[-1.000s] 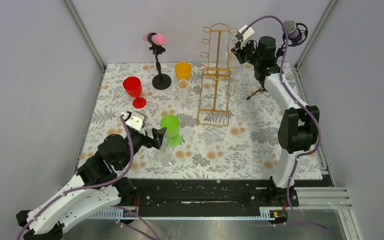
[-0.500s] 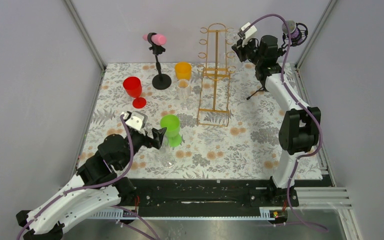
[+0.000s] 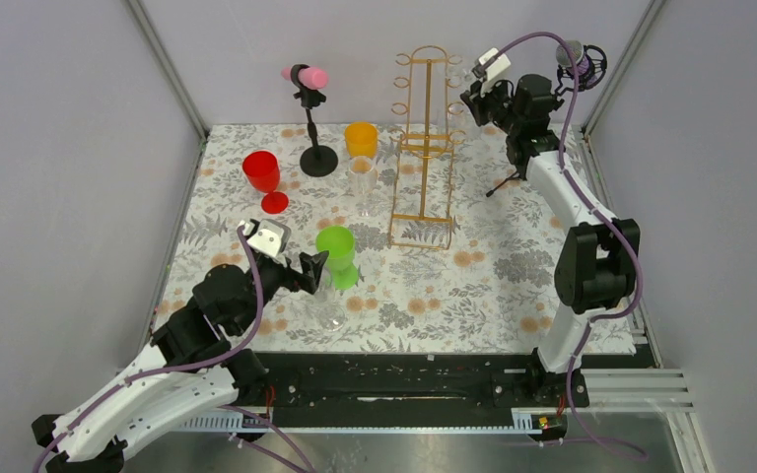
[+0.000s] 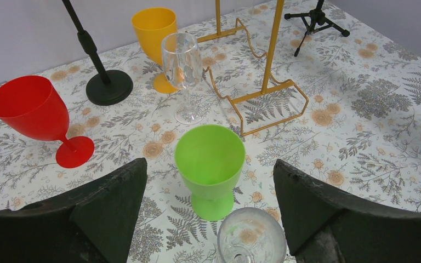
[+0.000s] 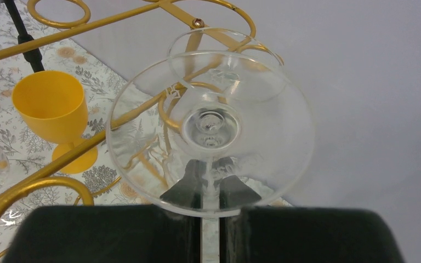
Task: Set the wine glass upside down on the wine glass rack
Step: Turn the wine glass upside down at the wine rack.
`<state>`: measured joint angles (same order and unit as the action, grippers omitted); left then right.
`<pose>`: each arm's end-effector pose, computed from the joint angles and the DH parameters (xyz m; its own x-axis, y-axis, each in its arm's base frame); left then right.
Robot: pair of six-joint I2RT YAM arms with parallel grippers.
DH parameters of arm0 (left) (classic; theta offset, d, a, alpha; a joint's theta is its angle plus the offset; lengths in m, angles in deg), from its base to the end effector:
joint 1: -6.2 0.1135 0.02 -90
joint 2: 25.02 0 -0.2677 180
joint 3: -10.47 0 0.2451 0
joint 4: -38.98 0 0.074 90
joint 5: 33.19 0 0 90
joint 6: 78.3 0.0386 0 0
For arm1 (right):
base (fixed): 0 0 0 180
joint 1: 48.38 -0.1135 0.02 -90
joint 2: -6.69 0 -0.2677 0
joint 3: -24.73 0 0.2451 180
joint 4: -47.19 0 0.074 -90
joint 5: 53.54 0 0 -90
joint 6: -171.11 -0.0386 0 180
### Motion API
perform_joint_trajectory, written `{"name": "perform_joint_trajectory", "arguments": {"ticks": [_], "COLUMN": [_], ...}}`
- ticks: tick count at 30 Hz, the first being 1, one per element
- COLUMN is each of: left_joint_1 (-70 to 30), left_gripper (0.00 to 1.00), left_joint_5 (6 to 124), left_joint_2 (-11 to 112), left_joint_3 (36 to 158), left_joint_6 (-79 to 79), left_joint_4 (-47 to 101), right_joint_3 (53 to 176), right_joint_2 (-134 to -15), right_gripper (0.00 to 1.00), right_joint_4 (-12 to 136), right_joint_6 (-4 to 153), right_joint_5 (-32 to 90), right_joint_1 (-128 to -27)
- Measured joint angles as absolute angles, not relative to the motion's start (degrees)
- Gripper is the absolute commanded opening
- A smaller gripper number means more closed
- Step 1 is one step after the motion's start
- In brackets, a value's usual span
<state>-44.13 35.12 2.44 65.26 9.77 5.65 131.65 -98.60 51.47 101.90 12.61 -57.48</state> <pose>0.0809 -0.0752 0.3380 -0.0829 0.0509 -0.9953 0.4781 0.8783 0.0051 0.4367 0.0858 0.3736 0.1502 -0.3047 -0.9405 -0.5243 0.7820 -0.3371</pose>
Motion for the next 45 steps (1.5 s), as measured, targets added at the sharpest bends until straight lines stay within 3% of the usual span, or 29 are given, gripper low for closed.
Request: {"name": "perform_joint_trajectory", "arguments": {"ticks": [18, 45], "left_joint_1": [-44.1, -44.1], "left_gripper": [0.86, 0.86], "left_joint_5": [35.1, 35.0], "left_joint_2": [2.3, 2.3], "left_joint_3": [64.6, 64.6], "left_joint_6": [9.8, 10.0], "left_joint_4": [5.8, 6.0], "right_joint_3": [121.2, 123.4], "right_joint_2": [-89.6, -88.2], "right_gripper": [0.00, 0.00], "right_joint_4": [49.1, 57.9], "right_joint_6": [102.3, 107.9], "right_joint_5": [12.6, 5.3], "right_joint_1": [-57.3, -57.3]}}
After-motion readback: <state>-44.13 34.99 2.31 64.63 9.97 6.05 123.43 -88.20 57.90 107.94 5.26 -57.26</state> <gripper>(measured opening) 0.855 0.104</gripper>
